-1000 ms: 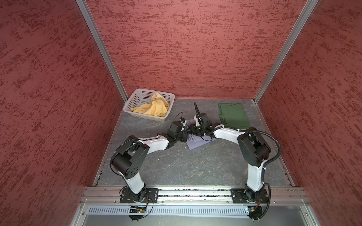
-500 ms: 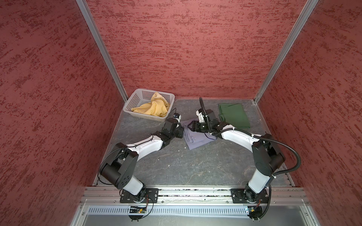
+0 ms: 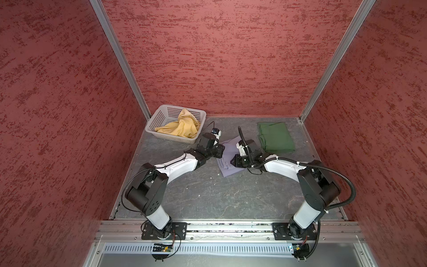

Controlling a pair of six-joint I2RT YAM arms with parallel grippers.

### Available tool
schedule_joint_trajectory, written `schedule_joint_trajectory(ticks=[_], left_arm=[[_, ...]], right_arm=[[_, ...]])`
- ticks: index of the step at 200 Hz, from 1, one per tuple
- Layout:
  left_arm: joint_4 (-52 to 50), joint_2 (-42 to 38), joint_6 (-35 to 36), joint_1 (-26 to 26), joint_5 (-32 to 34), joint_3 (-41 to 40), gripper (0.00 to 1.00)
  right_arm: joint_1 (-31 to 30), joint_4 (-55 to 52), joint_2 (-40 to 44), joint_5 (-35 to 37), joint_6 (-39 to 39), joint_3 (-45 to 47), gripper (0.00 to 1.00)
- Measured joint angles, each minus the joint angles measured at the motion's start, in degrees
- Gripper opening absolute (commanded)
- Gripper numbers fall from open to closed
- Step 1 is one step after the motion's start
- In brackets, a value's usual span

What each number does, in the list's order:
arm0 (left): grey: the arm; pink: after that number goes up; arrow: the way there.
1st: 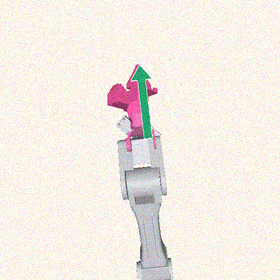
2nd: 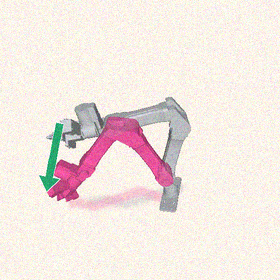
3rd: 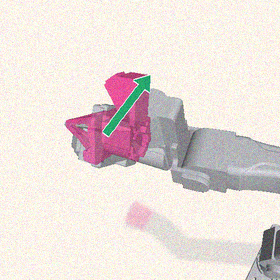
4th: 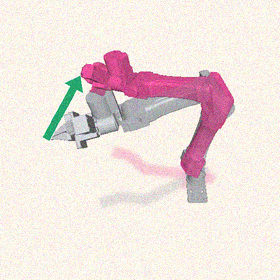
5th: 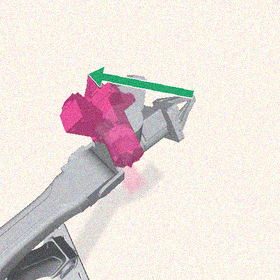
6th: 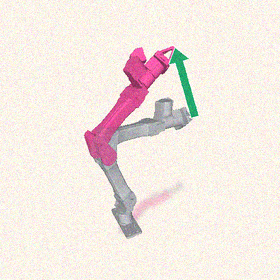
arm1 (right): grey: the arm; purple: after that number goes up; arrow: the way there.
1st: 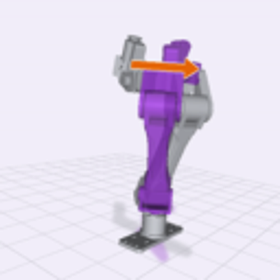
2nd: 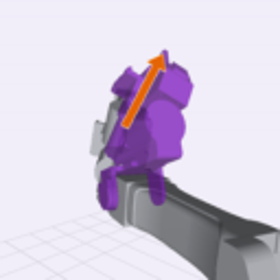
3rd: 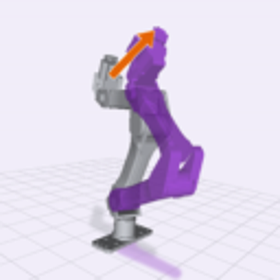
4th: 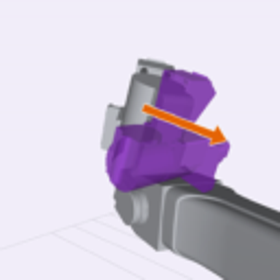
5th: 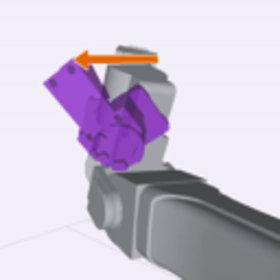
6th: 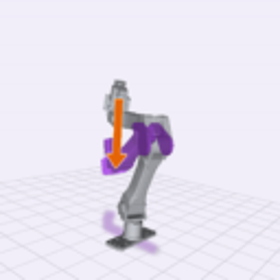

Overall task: Fold and stack skirts
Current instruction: Smooth out the skirt at the center of the table.

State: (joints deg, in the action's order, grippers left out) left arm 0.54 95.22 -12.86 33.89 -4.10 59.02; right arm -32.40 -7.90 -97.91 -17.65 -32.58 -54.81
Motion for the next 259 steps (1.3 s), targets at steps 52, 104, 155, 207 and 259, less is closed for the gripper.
schedule_joint_trajectory(ticks=[52, 104, 155, 207, 259], left_arm=[[2.3, 9.9, -3.6, 1.9, -0.3, 1.6, 0.26], [4.4, 15.5, -6.8, -0.2, -0.2, 1.6, 0.25], [5.8, 15.5, -7.1, -0.6, -0.4, 1.0, 0.27], [6.3, 14.7, -6.4, -0.6, -1.1, 0.7, 0.34], [4.8, 8.1, -5.8, -0.7, -1.0, -0.8, 0.42]], right_arm=[[0.0, 3.0, 0.1, -0.3, -1.3, 5.3, 0.21], [0.0, 4.1, -0.6, 1.2, -2.2, 6.2, 0.18], [0.0, 5.2, -1.3, 1.6, -2.8, 6.7, 0.21], [-0.1, 2.3, 2.3, 2.1, 0.4, 6.4, 0.46], [0.7, -2.6, 7.3, 4.7, 7.6, -3.1, 0.62]])
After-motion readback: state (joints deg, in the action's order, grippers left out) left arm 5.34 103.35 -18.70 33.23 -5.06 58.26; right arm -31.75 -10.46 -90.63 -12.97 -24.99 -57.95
